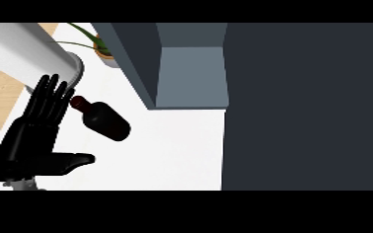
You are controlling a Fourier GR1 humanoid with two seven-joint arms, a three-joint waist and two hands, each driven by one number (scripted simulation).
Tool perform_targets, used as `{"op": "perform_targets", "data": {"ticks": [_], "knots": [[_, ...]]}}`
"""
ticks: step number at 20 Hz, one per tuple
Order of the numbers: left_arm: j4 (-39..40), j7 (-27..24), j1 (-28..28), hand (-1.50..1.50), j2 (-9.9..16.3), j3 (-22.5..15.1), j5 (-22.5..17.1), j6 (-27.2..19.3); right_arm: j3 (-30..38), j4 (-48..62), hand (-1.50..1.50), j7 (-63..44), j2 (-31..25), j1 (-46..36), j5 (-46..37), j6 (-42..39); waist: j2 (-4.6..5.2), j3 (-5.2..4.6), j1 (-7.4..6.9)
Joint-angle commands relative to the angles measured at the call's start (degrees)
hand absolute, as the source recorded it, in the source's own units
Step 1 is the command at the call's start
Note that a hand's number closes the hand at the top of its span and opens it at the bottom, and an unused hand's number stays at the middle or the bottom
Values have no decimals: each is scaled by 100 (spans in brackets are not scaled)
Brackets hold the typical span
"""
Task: Pick up the wine, place it into the cabinet and close the cabinet
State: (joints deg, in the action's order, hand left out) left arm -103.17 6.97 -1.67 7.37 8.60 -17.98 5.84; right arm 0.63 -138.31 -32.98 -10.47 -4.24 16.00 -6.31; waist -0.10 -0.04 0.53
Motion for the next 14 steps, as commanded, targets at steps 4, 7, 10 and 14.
{"op": "perform_targets", "data": {"ticks": [4, 7, 10, 14], "knots": [[983, -660, 306, -150, -22, 142, 127, 200, -35, -904, -150, -403, 99, 155, 242, 136, 3, 2, -11], [1263, -985, 137, -150, -92, 82, 362, 224, 147, -1021, -150, -93, 56, 656, 496, -231, -1, 5, 19], [1419, -1147, 51, -150, -89, 142, 261, 386, 407, -1094, -150, -717, -147, 55, 736, 81, -4, 2, 0], [2140, -1251, 604, -150, 180, 315, 257, 557, 403, -864, -150, -102, 56, 468, 671, -226, 4, 5, 37]]}}
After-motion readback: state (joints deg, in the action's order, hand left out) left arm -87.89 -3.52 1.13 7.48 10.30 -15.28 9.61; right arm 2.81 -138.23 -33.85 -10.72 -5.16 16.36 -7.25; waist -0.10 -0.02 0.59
